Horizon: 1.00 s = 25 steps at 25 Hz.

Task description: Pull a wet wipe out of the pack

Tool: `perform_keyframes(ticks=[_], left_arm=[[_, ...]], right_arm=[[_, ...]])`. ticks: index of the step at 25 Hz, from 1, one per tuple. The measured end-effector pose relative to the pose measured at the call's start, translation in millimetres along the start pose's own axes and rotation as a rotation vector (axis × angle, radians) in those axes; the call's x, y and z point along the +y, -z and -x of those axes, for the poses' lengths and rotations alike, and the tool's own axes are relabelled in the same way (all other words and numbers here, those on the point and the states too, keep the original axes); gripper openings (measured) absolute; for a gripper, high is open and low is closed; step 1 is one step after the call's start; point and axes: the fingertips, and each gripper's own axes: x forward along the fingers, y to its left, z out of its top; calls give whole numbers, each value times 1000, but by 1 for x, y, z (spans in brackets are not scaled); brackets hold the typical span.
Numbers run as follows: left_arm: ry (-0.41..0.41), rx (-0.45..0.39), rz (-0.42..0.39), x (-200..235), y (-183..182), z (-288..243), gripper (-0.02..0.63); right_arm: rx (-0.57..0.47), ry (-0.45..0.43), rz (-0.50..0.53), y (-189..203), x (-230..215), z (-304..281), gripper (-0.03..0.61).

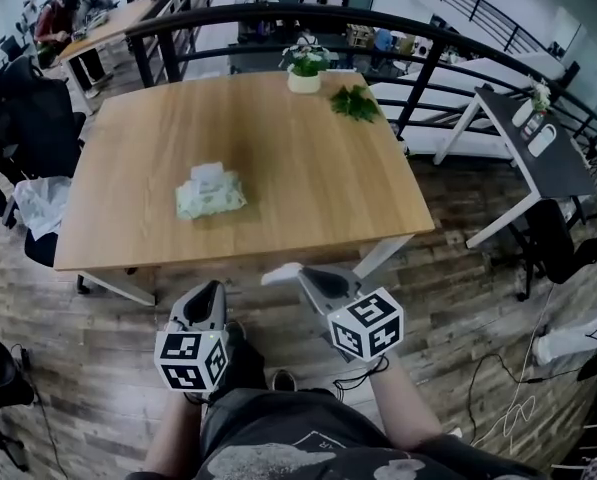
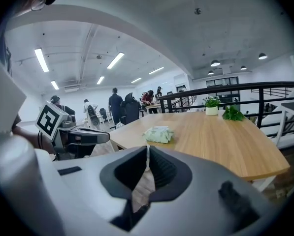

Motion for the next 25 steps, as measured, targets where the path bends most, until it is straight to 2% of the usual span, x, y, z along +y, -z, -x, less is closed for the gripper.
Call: perform_keyframes(ticks=[10,25], left_arm=[[10,-39,-6,-24,-4,28,26],[45,-33,-5,-7,9,64,26]], right_arm=[[-14,-16,23,2,15,33,34],[-2,21,18,14,59,33,32]])
